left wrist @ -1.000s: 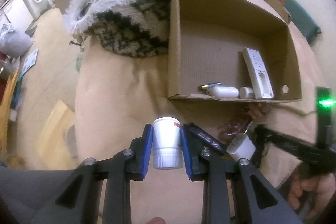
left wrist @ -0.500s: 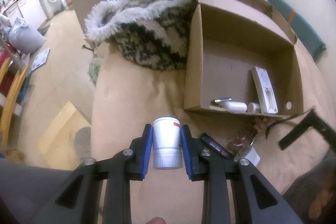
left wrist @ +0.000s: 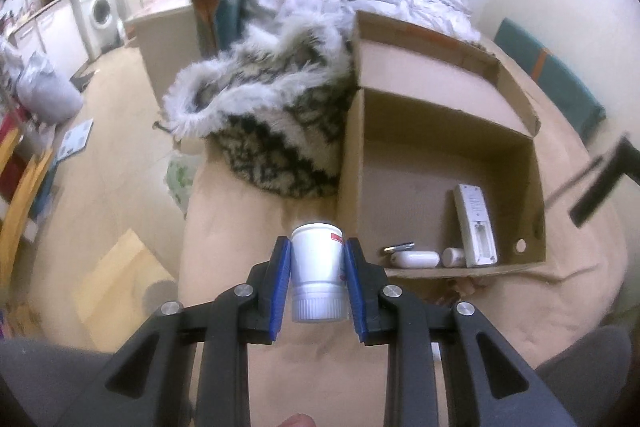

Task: Organize rigid objects
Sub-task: 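Lift the pill bottle and flashlight toward the box, then lower pill bottle and flashlight into the box and open both tools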

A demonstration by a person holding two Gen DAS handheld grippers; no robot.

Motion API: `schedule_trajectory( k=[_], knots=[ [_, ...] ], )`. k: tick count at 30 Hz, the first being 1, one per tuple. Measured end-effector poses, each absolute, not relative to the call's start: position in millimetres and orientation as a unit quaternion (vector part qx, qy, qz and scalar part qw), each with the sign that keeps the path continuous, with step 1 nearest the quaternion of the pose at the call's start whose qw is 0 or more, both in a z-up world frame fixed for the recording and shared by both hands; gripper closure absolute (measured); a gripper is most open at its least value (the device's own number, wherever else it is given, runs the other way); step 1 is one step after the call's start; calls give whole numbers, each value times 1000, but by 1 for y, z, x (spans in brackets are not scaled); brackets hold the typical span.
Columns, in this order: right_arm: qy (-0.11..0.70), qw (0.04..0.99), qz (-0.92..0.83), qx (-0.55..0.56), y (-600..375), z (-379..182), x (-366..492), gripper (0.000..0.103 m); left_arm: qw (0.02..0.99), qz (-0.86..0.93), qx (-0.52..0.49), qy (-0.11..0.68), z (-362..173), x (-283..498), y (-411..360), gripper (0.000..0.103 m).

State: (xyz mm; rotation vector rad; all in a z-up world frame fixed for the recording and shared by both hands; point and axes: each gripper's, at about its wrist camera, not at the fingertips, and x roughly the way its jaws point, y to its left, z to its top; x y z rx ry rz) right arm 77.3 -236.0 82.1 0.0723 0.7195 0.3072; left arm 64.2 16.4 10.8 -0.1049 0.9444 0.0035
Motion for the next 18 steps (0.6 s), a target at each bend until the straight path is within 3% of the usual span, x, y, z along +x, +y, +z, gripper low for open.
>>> schedule_trajectory(
  k=[10, 18],
  knots=[
    [422, 899, 90, 74, -264, 1, 129, 83, 889, -31, -10, 456, 12, 107, -26, 79],
    [464, 883, 53, 34, -261, -48, 158, 83, 889, -44, 24, 456, -2, 151, -60, 79]
  ],
)
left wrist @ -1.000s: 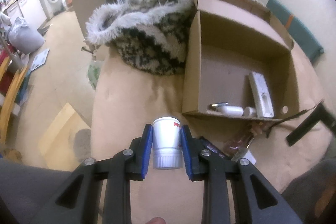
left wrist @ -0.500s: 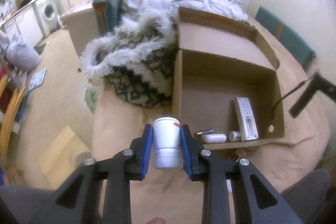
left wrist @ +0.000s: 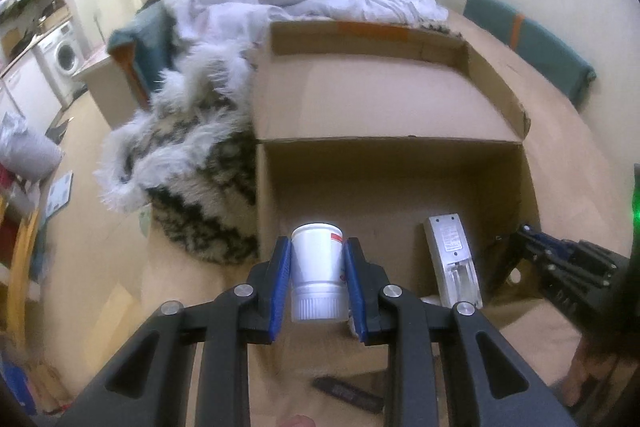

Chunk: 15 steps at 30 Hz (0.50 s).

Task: Organize rigid objects
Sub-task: 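Lower pill bottle and flashlight into the box and open both tools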

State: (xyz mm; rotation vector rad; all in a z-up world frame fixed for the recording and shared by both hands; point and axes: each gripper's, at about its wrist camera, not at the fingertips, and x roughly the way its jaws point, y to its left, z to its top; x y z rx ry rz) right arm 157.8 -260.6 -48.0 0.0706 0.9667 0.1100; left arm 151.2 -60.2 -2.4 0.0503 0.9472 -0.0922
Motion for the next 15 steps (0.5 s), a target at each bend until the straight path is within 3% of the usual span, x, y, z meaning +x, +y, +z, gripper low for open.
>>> schedule_trajectory(
  k=[15],
  knots=[
    [504, 863, 31, 6, -248, -84, 194, 83, 863, -54, 64, 498, -64, 183, -100, 79]
  ],
)
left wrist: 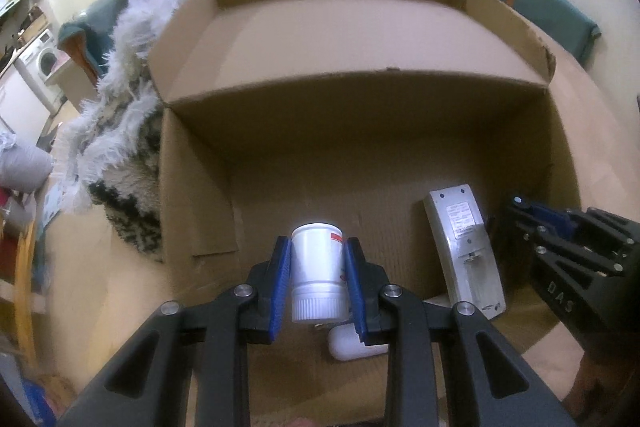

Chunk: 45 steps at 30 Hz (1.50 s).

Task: Organize rigid objects
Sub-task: 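Lower pill bottle and flashlight into the box and open both tools, then withdraw both tools from the box toward the remaining items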

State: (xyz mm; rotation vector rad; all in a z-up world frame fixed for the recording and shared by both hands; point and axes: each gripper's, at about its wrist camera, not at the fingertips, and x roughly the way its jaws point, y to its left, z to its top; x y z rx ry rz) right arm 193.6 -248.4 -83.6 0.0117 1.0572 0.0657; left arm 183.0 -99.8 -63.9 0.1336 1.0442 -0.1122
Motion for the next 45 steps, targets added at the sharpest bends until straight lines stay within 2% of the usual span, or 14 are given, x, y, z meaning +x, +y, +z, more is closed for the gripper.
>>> schedule_trajectory(
  k=[5, 17, 19, 20, 21, 22, 23, 24, 26, 28, 29, 31, 45],
  knots=[
    [508, 861, 34, 20, -250, -88, 198, 83, 847, -54, 45, 527, -78, 194, -105, 79],
    [517, 854, 41, 47, -253, -90, 204, 81, 846, -30, 84, 525, -100, 197, -117, 79],
    [514, 854, 50, 60, -256, -88, 205, 76, 846, -33, 87, 525, -101, 196, -121, 79],
    [512, 855, 55, 68, -257, -86, 205, 69, 845, -32, 88, 526, -101, 195, -122, 79],
    [509, 855, 63, 76, -257, -84, 206, 61, 845, -32, 88, 527, -102, 195, -124, 74],
    [505, 856, 72, 84, -258, -83, 206, 56, 844, -32, 86, 528, -102, 194, -125, 63],
    [502, 856, 82, 91, -256, -81, 205, 45, 845, -33, 81, 528, -100, 193, -124, 54],
    [497, 858, 91, 96, -255, -78, 205, 33, 846, -35, 76, 527, -99, 192, -124, 38],
    [481, 867, 93, 93, -253, -72, 203, 16, 846, -42, 70, 526, -96, 189, -127, 31],
    [466, 873, 101, 104, -255, -65, 202, 10, 846, -36, 71, 528, -92, 187, -129, 19],
    [463, 873, 106, 114, -257, -63, 202, 7, 848, -33, 62, 525, -88, 185, -127, 18],
    [458, 872, 110, 134, -261, -61, 203, 6, 852, -37, 45, 521, -81, 183, -126, 11],
    [459, 865, 93, 182, -282, -56, 186, 6, 859, -30, 48, 509, -41, 165, -97, 11]
  ],
)
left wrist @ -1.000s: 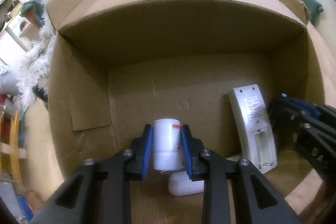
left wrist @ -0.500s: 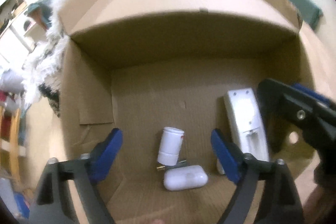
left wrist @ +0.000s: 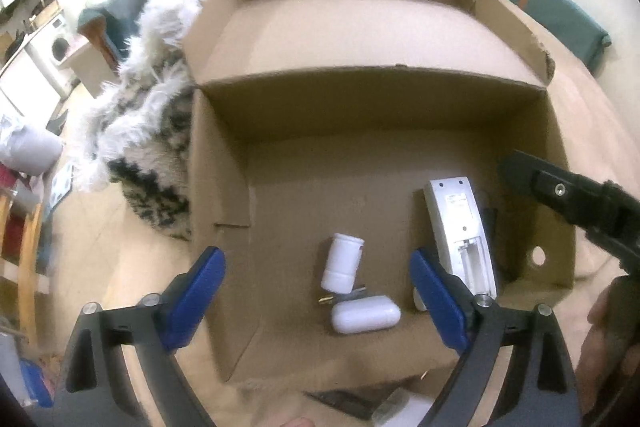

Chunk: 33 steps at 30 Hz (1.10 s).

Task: Organize rigid objects
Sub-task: 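Withdraw both tools from the box toward the remaining items, then grasp the white charger plug with the right tool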

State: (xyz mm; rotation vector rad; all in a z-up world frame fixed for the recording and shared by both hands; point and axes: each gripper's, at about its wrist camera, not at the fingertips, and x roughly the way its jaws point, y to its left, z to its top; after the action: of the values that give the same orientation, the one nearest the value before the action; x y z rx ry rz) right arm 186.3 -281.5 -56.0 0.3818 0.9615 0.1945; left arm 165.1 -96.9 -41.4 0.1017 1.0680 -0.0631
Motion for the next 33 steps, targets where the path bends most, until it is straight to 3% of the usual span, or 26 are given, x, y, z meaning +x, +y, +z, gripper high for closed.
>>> schedule_trajectory(
  k=[14, 33],
  knots=[
    [449, 864, 123, 195, -274, -37, 108, 6, 877, -17, 25, 480, 4, 102, -36, 11],
    [528, 818, 133, 182, -242, -84, 77, 6, 871, 38, -55, 487, -27, 60, 30, 11]
  ],
)
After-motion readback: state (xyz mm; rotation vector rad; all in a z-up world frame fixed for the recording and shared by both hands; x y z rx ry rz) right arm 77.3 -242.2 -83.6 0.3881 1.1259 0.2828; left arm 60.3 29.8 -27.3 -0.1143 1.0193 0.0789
